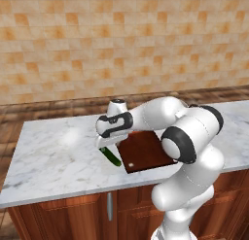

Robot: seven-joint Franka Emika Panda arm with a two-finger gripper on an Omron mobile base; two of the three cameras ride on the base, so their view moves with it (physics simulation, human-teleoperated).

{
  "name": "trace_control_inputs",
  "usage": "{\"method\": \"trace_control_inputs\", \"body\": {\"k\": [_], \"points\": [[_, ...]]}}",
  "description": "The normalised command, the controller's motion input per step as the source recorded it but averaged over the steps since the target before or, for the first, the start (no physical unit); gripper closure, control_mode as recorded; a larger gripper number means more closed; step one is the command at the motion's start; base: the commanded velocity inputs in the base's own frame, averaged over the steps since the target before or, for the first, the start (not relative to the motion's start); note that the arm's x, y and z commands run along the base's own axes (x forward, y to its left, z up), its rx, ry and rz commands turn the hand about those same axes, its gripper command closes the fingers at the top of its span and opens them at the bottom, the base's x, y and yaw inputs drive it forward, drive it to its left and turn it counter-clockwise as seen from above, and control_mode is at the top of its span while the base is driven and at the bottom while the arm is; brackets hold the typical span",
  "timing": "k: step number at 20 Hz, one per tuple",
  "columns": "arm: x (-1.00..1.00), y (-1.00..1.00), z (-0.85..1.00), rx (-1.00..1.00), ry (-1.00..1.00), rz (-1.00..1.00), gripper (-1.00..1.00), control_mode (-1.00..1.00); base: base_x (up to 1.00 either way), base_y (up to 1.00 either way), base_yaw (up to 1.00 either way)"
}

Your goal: Place the two vegetables and bowl onto the tray for setting up a vegetable dip station.

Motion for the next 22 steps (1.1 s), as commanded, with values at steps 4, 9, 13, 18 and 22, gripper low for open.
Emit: {"method": "trace_control_inputs", "body": {"k": [4,9,13,18,22], "points": [[0.0,0.0,-0.33,0.0,-0.04,0.02,-1.0,-1.0,0.0,0.0,0.0],[0.0,0.0,-0.27,0.0,0.0,0.01,-1.0,-1.0,0.0,0.0,0.0],[0.04,0.03,-0.22,0.0,0.0,0.0,-1.0,-1.0,0.0,0.0,0.0],[0.04,0.07,-0.16,0.0,0.01,0.0,-1.0,-1.0,0.0,0.0,0.0],[0.0,0.14,-0.08,0.0,0.04,0.0,1.0,-1.0,0.0,0.0,0.0]]}}
